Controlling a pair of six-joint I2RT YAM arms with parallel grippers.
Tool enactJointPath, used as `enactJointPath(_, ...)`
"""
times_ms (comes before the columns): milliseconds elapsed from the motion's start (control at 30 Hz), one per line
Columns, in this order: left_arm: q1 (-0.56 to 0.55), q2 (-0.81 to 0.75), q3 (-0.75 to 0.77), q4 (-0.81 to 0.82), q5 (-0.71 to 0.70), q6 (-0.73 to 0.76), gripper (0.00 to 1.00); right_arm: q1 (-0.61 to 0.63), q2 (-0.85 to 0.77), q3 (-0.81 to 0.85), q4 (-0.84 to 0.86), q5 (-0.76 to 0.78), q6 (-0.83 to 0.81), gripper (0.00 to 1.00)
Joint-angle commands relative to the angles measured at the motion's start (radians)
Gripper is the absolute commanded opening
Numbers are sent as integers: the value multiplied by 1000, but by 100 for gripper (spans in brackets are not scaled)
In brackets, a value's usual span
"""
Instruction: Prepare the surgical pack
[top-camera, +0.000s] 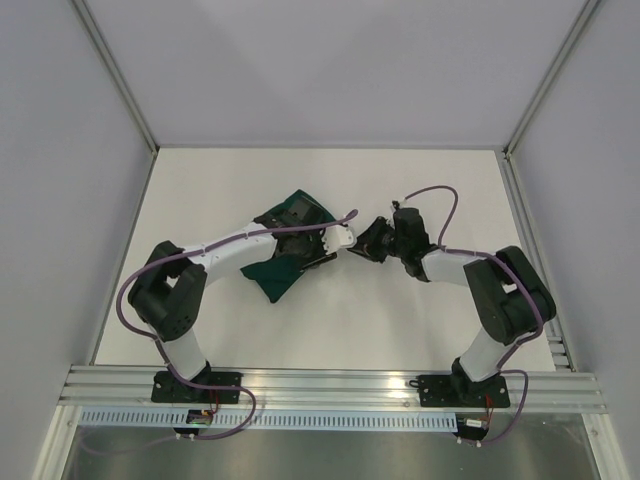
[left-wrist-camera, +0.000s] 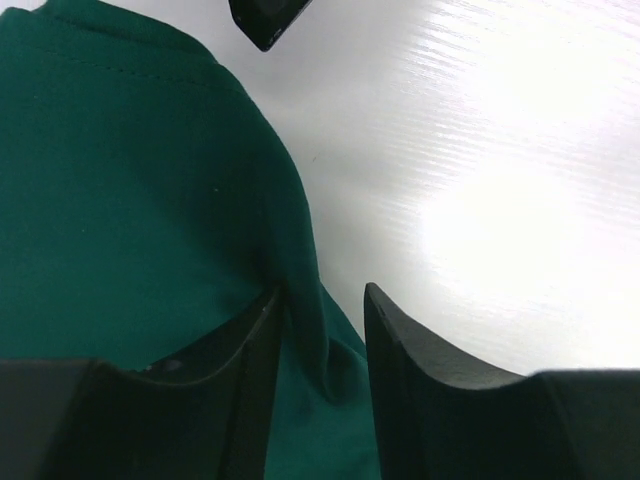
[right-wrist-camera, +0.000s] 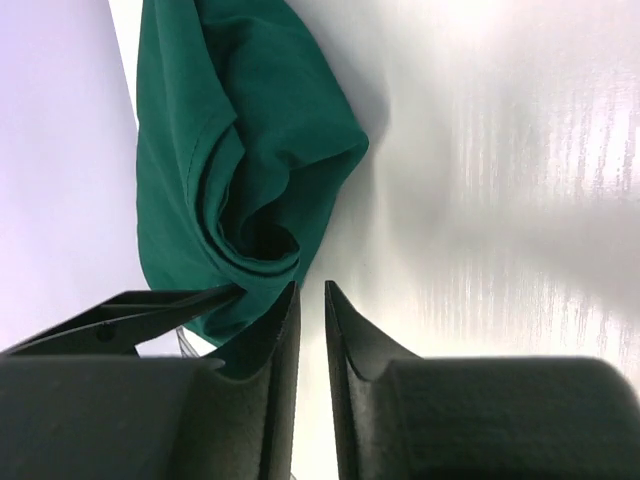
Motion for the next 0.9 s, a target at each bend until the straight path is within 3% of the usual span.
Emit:
enactJointPath(0, -13, 8, 42, -70, 92, -7, 46, 2, -51, 47, -24, -35, -104, 20)
enactJointPath(100, -13, -13, 60, -101, 127, -10, 52, 2, -76, 67, -37, -29, -140, 33)
enactJointPath(233, -14, -70, 83, -162, 153, -24, 55, 11, -74, 93, -34, -37, -183, 39)
enactJointPath(367, -14, -150, 68, -175, 136, -38, 62, 30, -50, 139, -68, -17, -219, 42)
enactJointPath(567, -13, -113, -15, -125, -17, -22, 61, 39, 42, 230, -145, 26, -244, 40)
enactJointPath(667, -13, -101, -62, -113, 0, 2, 54, 39, 62, 245, -171, 37, -250, 16)
enactJointPath(767, -13, -85, -99, -99, -8, 21, 45, 36, 77, 245, -194, 74, -264, 3)
enactJointPath(867, -13, -75, -122, -107, -10, 25, 32, 33, 90, 238, -223, 118, -267, 0)
